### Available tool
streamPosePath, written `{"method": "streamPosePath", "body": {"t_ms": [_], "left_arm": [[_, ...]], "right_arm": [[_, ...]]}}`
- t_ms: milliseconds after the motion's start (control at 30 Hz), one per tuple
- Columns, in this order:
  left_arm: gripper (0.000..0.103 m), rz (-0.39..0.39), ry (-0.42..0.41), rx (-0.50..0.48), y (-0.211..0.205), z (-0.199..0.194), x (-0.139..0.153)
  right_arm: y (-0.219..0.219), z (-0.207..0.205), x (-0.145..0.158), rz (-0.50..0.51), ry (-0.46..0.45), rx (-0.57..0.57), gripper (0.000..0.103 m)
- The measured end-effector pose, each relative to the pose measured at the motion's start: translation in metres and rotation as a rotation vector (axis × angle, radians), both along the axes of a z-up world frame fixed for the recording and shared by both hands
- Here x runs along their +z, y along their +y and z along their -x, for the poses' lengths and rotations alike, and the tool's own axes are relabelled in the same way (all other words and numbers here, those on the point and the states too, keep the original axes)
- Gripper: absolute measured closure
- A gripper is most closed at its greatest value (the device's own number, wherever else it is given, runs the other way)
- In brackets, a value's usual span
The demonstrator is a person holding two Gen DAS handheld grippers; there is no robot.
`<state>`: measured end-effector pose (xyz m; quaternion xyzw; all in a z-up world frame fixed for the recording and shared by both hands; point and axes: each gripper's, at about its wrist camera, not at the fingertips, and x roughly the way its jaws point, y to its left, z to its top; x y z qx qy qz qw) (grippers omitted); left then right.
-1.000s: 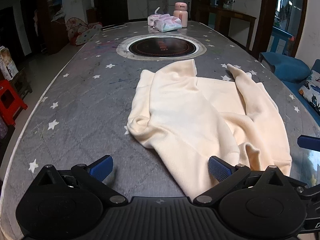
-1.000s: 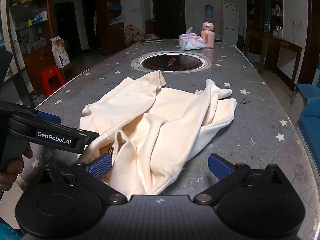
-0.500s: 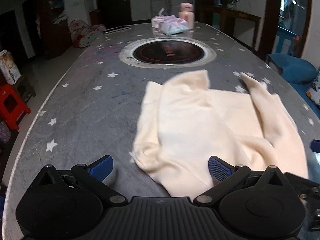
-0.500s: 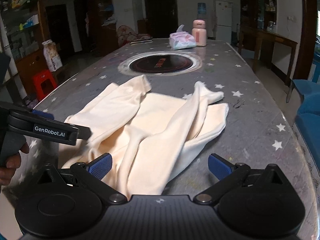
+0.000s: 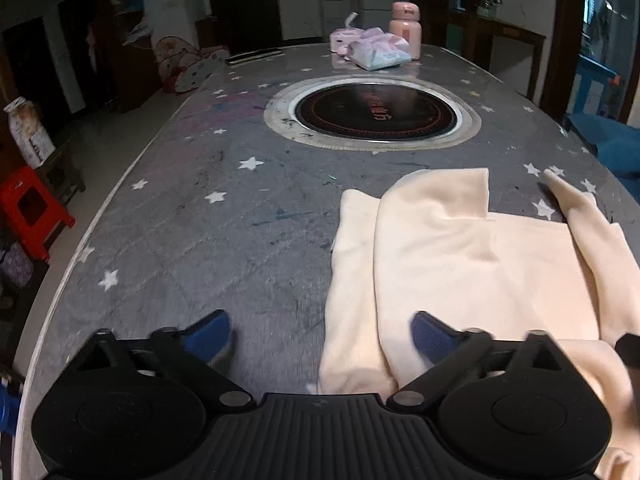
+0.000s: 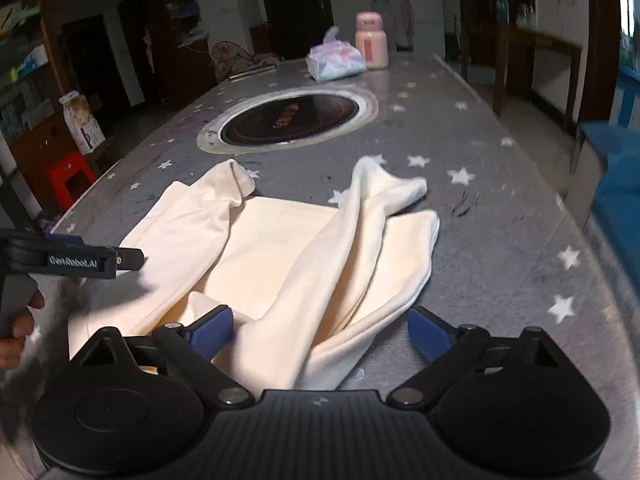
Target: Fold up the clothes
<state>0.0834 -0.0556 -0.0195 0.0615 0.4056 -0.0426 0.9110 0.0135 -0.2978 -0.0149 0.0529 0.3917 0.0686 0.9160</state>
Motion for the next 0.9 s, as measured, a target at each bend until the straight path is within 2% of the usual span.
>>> {"method": "streamPosePath", "body": {"t_ms": [67,167,267,300,367,400,467,500,633,900], "left_arm": [[0.021,0.003,-0.017,-0.028,-0.001,-0.003,-0.001],[0.034,0.001,-0.046,-0.058,-0.004,-0.007,-0.002],[0.043,-0.005,-0.068,-0.068,-0.005,-0.012,-0.002],[0.044,-0.009,-0.074,-0.067,-0.006,-0.014,-0.003],[0.051,-0.023,-0.086,-0.061,-0.007,-0.020,-0.003],[0.052,-0.034,-0.093,-0.057,-0.007,-0.023,-0.003],[0.058,-0.056,-0.103,-0.051,-0.007,-0.030,-0.004],[0.058,-0.064,-0.106,-0.045,-0.007,-0.034,-0.004],[0.065,-0.092,-0.110,-0.021,-0.002,-0.053,-0.006],[0.063,-0.121,-0.123,0.031,0.012,-0.080,-0.009]], "right_arm": [[-0.003,-0.007,-0.005,-0.024,0.026,-0.013,0.018],[-0.001,-0.014,-0.009,-0.001,0.015,-0.018,0.025],[0.004,-0.025,-0.008,0.041,0.012,-0.009,0.034],[0.006,-0.029,-0.009,0.056,0.009,-0.004,0.040],[0.010,-0.039,-0.009,0.072,0.004,0.009,0.043],[0.011,-0.044,-0.009,0.078,0.002,0.017,0.050],[0.015,-0.055,-0.009,0.083,-0.002,0.034,0.054],[0.017,-0.061,-0.009,0.082,-0.002,0.044,0.058],[0.028,-0.085,-0.009,0.089,-0.004,0.085,0.062],[0.042,-0.130,-0.012,0.093,-0.009,0.119,0.062]]}}
